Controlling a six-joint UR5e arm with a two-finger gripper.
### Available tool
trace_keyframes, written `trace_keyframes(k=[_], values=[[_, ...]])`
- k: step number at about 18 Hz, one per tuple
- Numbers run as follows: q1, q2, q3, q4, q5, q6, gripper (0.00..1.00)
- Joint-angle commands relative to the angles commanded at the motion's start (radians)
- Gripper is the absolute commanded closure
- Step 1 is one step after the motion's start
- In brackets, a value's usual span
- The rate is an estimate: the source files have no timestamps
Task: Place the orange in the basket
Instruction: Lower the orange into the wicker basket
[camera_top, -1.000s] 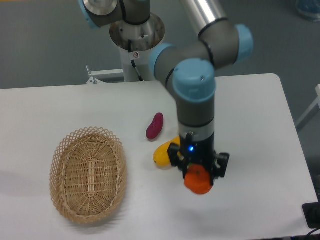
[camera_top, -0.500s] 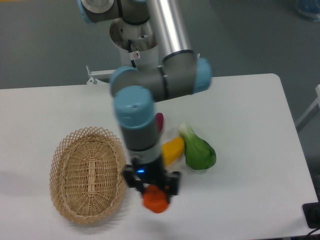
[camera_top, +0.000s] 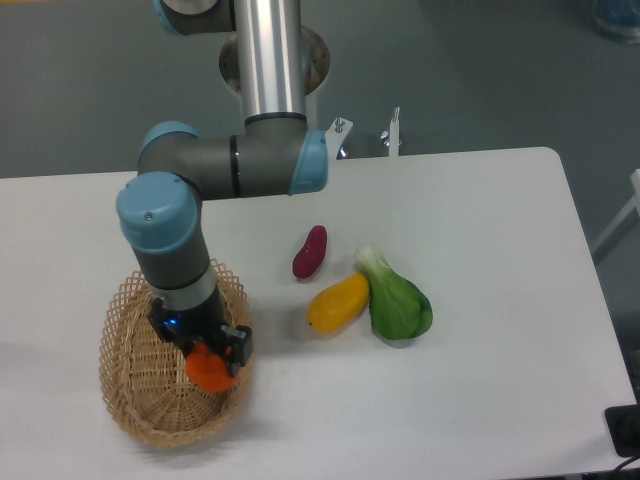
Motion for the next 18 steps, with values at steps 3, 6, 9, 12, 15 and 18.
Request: trace_keyframes(k=[3,6,9,12,15,18], values=[[-0.002,-0.005,-0.008,-0.003,-0.025,0.031,0.33],[-0.015,-0.025,-0.032,0.005,-0.020,0.090,0.33],[-0.026,-0.041,-0.034,0.005,-0.019,0.077,0.32],[-0.034,-0.060,-0.034,0.006,-0.016,0.073,0.31],[-0.034,-0.060,-0.032,0.006,-0.016,0.064,0.28],[-0.034,-0.058,-0.032,0.008,-0.017,0.065,0.19]])
